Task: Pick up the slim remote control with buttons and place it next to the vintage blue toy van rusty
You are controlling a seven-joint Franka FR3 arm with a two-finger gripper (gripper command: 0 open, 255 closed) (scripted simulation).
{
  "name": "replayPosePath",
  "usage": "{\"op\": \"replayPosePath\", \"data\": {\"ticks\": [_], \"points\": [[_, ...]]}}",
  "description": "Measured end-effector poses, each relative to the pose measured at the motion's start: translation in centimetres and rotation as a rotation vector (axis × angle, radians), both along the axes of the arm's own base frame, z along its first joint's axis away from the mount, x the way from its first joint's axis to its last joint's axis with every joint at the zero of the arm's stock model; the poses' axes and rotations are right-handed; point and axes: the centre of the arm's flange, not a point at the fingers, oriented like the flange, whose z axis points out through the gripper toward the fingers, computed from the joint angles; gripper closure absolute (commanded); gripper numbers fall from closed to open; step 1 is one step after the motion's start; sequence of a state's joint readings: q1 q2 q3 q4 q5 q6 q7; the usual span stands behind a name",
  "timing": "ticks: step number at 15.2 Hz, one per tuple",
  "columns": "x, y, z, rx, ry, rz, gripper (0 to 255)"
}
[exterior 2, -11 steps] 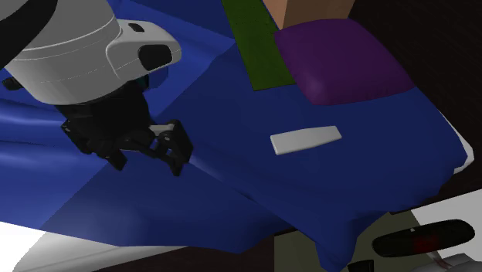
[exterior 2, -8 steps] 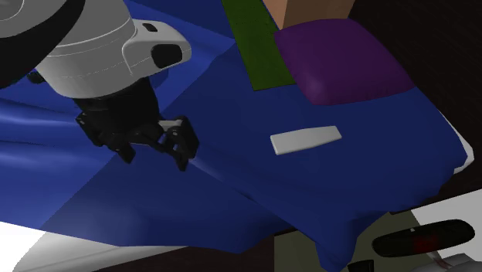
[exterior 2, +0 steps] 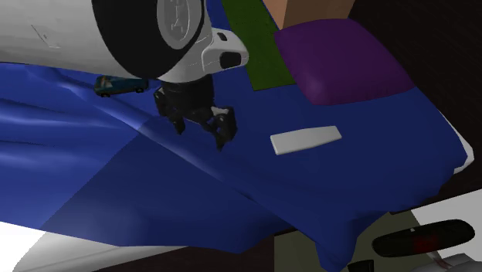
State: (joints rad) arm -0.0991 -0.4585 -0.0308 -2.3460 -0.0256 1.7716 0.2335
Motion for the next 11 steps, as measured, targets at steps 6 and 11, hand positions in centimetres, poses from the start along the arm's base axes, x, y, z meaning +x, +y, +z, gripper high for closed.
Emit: {"op": "replayPosePath", "data": {"ticks": [6, 11], "points": [[4.7, -4.9, -3.2, -0.013, -0.022, -0.212, 0], [7.5, -10.1, -5.8, -0.023, -0.041, -0.389, 0]]}}
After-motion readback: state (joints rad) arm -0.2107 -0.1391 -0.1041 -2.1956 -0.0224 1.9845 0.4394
